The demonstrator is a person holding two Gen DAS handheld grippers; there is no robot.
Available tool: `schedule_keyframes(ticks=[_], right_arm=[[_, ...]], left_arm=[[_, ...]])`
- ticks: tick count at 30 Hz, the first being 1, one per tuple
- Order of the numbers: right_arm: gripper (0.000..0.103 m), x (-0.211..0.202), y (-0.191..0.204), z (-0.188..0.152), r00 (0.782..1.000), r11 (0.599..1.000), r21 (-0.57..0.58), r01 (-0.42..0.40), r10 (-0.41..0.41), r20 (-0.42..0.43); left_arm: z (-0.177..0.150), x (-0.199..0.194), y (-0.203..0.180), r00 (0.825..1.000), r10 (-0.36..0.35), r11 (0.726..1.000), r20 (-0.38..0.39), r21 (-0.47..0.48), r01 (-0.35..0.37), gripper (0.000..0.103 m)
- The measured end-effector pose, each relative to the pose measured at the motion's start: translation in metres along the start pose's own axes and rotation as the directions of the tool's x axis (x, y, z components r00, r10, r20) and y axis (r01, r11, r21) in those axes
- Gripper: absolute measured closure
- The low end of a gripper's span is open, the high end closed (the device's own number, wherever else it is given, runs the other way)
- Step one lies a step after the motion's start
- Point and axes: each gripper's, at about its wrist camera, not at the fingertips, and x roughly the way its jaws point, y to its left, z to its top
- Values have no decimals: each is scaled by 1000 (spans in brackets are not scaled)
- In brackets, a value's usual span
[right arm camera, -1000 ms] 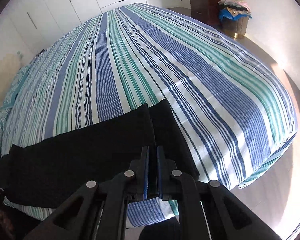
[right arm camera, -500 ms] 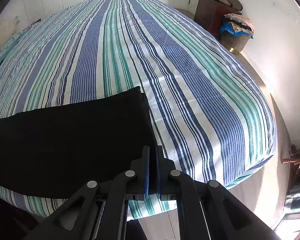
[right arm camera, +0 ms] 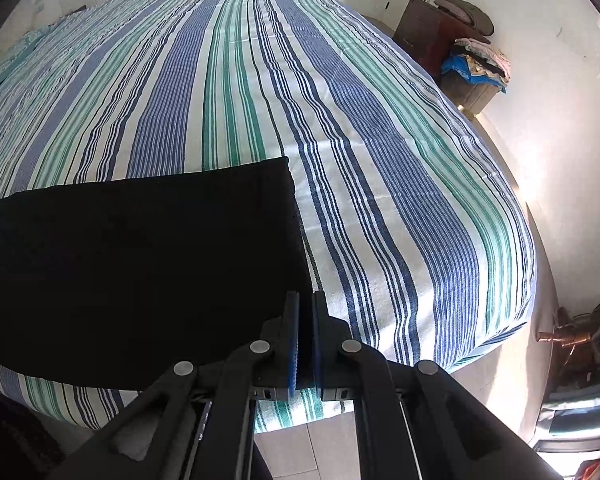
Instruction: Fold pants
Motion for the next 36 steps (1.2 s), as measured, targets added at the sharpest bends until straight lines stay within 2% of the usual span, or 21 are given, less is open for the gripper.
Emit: schedule_keyframes(ticks=[1,2,3,5,6,7,9,11,13,15,17,19,20,22,24,26,29,30,31,34,36], right_arm=[[91,-1,-1,0,1000,1000,7,-2,2,2],[76,-2,-3,0,1000,1000,19,-4,4,4],[45,-5,-6,0,1000,999,35,-17,16,12],[21,-20,-10,-1,998,997,66,-27,23,63],[21,-29,-12,-1,996,997,81,-16,9,92],[21,-39,-13,-2,993,995,97,-2,-10,121],[20,-64,-7,-4,980,993,112,25,-47,194],[20,-87,9,-6,966,996,85,-6,-16,256],[20,-108,34,-10,953,998,38,-58,44,299],[19,-124,67,-17,937,989,-12,-148,145,318],[19,-135,109,-27,898,945,-65,-321,326,294],[19,-141,168,-41,841,869,-164,-467,494,220],[19,-144,204,-50,821,831,-242,-500,544,174],[19,-152,278,-73,795,745,-422,-517,601,85],[19,-160,341,-99,787,655,-569,-498,617,21],[19,-168,384,-116,773,585,-642,-495,634,-18],[19,-177,415,-127,748,519,-692,-501,663,-44],[19,-180,421,-130,748,507,-713,-484,663,-36],[19,-180,424,-131,753,506,-730,-460,658,-19],[20,-175,435,-131,772,519,-753,-405,635,23],[26,-173,447,-126,783,521,-770,-369,620,44]], left_arm=[[1,1,-1,1000,-3,1000,-1,0,3,96],[1,0,0,1000,-6,1000,-7,0,6,95],[1,-1,0,1000,-7,1000,-20,-3,7,90],[-10,-5,11,999,-32,999,-38,-14,32,72],[-13,-9,14,998,-44,999,-40,-21,43,60],[-17,-16,19,998,-56,998,-30,-29,55,53],[-21,-32,32,996,-90,995,-11,-52,89,53],[-16,-52,61,995,-98,989,32,-106,101,52],[-4,-74,105,992,-47,978,114,-198,69,47],[12,-95,168,981,49,938,186,-346,19,40],[25,-107,225,971,103,875,217,-483,15,34],[39,-106,264,973,101,848,208,-529,26,20],[47,-102,276,977,97,852,190,-523,18,20],[64,-88,287,986,87,887,141,-461,-12,19],[75,-75,292,990,103,919,91,-390,-60,19],[82,-63,290,989,134,935,64,-338,-105,19],[87,-52,293,987,148,949,64,-289,-124,21],[84,-52,302,987,146,950,72,-290,-119,49],[79,-53,311,987,144,945,69,-305,-116,67],[76,-67,306,987,134,951,93,-292,-102,81],[71,-83,302,986,139,959,94,-260,-111,84]])
